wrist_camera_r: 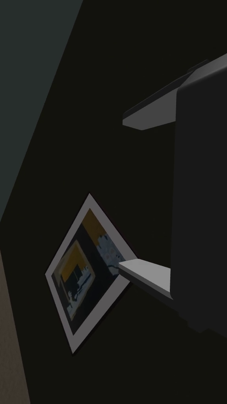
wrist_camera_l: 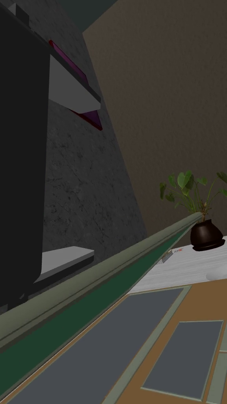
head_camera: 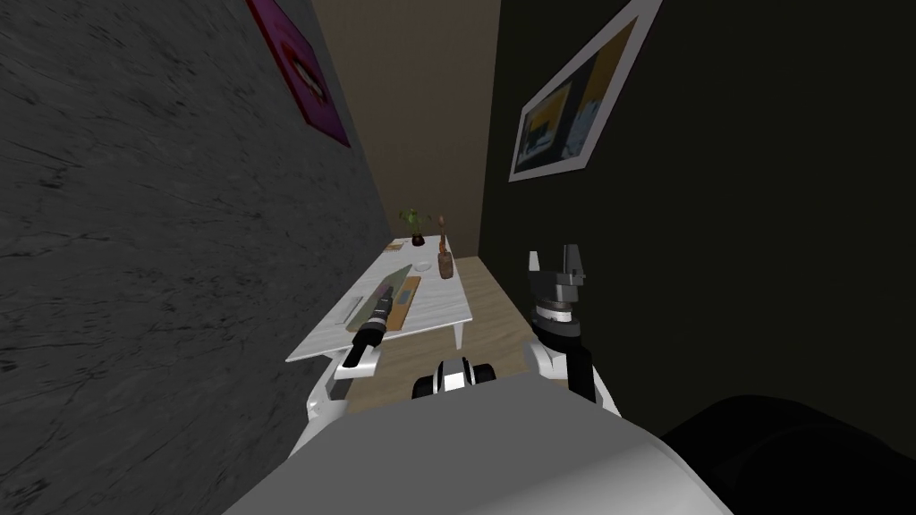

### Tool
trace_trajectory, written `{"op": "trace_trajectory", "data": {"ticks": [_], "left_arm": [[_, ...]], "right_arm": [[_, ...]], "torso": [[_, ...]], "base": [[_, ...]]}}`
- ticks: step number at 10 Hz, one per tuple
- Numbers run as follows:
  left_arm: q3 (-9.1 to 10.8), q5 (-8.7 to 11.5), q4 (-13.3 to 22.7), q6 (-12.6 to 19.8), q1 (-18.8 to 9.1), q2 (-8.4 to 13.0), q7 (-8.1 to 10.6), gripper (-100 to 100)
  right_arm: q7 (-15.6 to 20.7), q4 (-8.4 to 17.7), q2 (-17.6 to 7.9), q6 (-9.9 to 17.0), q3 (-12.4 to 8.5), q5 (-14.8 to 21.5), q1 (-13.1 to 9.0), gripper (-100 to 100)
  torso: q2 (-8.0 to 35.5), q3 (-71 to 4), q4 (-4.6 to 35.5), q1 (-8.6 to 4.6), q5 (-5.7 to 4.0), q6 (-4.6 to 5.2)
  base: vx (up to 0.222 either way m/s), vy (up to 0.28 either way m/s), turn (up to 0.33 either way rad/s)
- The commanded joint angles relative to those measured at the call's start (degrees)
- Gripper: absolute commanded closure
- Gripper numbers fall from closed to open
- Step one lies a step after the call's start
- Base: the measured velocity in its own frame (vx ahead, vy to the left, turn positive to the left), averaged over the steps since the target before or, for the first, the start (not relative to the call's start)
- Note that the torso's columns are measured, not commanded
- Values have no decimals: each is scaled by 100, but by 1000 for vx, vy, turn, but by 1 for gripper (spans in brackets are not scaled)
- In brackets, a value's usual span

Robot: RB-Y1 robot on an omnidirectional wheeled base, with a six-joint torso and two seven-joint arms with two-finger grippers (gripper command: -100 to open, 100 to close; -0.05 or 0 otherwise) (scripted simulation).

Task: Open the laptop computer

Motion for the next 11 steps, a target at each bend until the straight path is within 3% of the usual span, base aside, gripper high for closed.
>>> {"op": "trace_trajectory", "data": {"ticks": [1, 5, 6, 7, 11], "left_arm": [[-3, 39, -329, 337, 10, 104, 62, -100], [-8, 95, -805, 819, 12, 256, 152, -100], [-6, 89, -726, 739, 0, 236, 139, -100], [-7, 89, -737, 766, -3, 238, 143, 0], [-7, 89, -736, 763, -2, 238, 142, 0]], "right_arm": [[0, 0, 0, 0, 0, 0, 0, 0], [0, 0, 0, 0, 0, 0, 0, 0], [0, 0, 0, 0, 0, 0, 0, 0], [0, 0, 0, 0, 0, 0, 0, 0], [0, 0, 0, 0, 0, 0, 0, 0]], "torso": [[-3, -2, -1, -1, 0, 0], [-15, -10, -5, -1, 0, 0], [-14, -10, -5, -1, 0, 0], [-14, -9, -5, 0, 0, 0], [-12, -9, -4, -1, 0, 0]], "base": [[-15, 1, -15], [-9, -1, -13], [0, 0, 0], [0, 0, 0], [0, 0, 0]]}}
